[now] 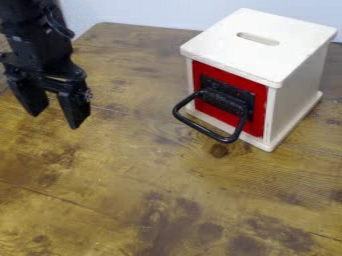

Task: Close the drawer

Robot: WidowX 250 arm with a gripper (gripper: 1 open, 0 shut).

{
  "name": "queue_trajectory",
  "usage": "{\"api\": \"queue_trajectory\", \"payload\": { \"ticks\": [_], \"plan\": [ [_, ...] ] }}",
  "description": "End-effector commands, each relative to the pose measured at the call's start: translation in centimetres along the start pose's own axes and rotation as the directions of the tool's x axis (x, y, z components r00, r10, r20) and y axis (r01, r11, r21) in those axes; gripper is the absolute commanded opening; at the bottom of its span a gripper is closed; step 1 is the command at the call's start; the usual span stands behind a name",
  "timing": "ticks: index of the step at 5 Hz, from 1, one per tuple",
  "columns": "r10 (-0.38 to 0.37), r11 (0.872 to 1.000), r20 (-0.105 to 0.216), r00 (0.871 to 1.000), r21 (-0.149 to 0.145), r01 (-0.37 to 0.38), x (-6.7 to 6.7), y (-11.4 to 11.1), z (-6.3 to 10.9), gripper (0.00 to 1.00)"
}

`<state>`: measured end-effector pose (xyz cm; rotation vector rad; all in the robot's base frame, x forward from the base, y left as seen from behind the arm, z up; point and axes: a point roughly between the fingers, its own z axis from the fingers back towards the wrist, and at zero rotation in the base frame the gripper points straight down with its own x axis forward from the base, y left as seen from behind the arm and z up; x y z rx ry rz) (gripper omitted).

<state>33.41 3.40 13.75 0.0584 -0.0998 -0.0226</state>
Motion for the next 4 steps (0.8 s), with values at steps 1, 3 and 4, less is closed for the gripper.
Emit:
{"api": "queue_trajectory", "payload": {
  "ticks": [1, 3, 4],
  "plan": [
    [-0.007, 1.000, 0.060, 0.998, 0.007, 0.007, 0.78, 1.07, 1.43, 1.00],
    [-0.067, 0.998, 0.068, 0.995, 0.009, 0.067, 1.09, 0.70, 1.37, 1.00],
    [-0.098, 0.995, 0.069, 0.993, 0.011, 0.097, 1.19, 0.18, 1.43, 1.00]
  ]
}}
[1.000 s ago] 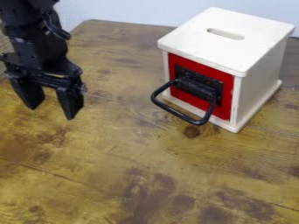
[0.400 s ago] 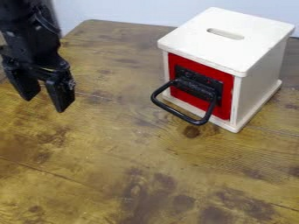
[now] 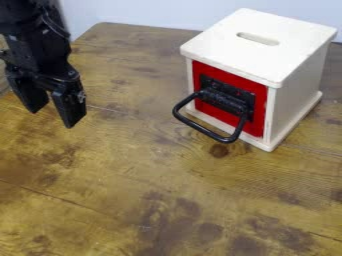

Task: Close the drawer

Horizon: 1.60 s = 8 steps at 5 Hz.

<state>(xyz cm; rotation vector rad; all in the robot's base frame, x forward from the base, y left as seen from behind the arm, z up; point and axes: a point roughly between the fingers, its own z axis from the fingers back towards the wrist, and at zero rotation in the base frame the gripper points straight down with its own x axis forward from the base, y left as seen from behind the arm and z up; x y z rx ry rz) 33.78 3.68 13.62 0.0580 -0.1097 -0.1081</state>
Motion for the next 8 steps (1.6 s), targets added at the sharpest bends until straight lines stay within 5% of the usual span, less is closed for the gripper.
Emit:
{"api": "queue_trajectory", "payload": {
  "ticks": [1, 3, 5, 8],
  "plan": [
    [-0.015, 1.000, 0.054, 0.998, 0.011, 0.014, 1.8, 0.5, 1.3, 1.00],
    [0.093, 0.996, 0.043, 0.995, 0.002, -0.093, 1.3, -0.5, 0.1, 1.00],
    [0.155, 0.988, 0.040, 0.987, 0.012, -0.156, 1.1, 1.4, 0.1, 1.00],
    [0.095, 0.995, 0.044, 0.994, 0.039, -0.097, 2.1, 2.6, -0.5, 1.00]
  ]
}}
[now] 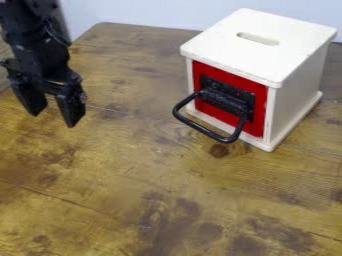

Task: Close the drawer

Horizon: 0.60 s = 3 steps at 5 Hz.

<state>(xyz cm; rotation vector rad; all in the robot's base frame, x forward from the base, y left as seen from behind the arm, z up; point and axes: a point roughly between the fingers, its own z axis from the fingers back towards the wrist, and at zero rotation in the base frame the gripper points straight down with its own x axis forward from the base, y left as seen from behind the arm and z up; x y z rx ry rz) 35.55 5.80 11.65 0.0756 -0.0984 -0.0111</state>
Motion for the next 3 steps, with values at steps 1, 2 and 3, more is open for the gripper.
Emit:
{"api": "queue_trajectory", "payload": {
  "ticks": [1, 2, 3],
  "plan": [
    [-0.052, 0.999, 0.064, 0.997, 0.017, 0.051, 0.1, -1.5, 3.2, 1.00],
    [-0.093, 0.996, 0.078, 0.993, 0.015, 0.092, -0.7, -3.0, 4.6, 1.00],
    [-0.092, 0.996, 0.092, 0.992, 0.000, 0.092, -1.5, -3.3, 4.4, 1.00]
  ]
}}
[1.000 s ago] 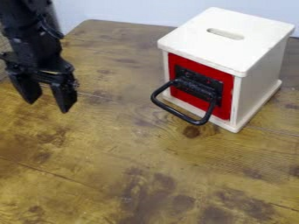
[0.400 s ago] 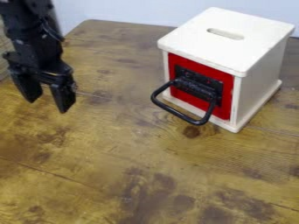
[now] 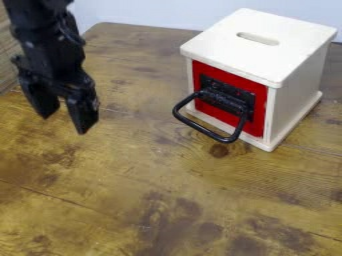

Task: Close the drawer

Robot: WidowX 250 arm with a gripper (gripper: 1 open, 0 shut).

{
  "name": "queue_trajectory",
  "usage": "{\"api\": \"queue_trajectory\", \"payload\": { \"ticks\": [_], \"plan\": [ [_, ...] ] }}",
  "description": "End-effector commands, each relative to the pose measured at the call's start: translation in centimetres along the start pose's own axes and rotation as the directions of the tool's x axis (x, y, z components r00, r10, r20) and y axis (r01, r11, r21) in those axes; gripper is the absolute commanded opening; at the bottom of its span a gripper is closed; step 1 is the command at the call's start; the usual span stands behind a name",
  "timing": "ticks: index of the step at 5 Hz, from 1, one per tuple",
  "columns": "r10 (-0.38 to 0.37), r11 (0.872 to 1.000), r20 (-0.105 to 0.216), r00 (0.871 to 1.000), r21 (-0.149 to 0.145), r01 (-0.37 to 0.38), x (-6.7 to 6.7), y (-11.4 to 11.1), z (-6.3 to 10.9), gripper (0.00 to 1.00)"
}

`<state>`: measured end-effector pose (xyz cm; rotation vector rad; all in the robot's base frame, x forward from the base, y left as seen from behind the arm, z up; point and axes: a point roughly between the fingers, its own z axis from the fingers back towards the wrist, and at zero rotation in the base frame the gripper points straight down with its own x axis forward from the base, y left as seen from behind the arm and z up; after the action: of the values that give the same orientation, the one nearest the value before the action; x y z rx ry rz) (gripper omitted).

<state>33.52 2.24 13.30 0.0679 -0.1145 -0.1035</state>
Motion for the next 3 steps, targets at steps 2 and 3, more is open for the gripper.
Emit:
{"api": "queue_trajectory", "payload": {
  "ticks": [2, 3],
  "plan": [
    [0.117, 0.993, 0.068, 0.991, 0.010, -0.118, 0.3, 4.3, 1.5, 1.00],
    [0.069, 0.997, 0.059, 0.996, 0.010, -0.070, 1.2, 3.1, 0.7, 1.00]
  ]
}}
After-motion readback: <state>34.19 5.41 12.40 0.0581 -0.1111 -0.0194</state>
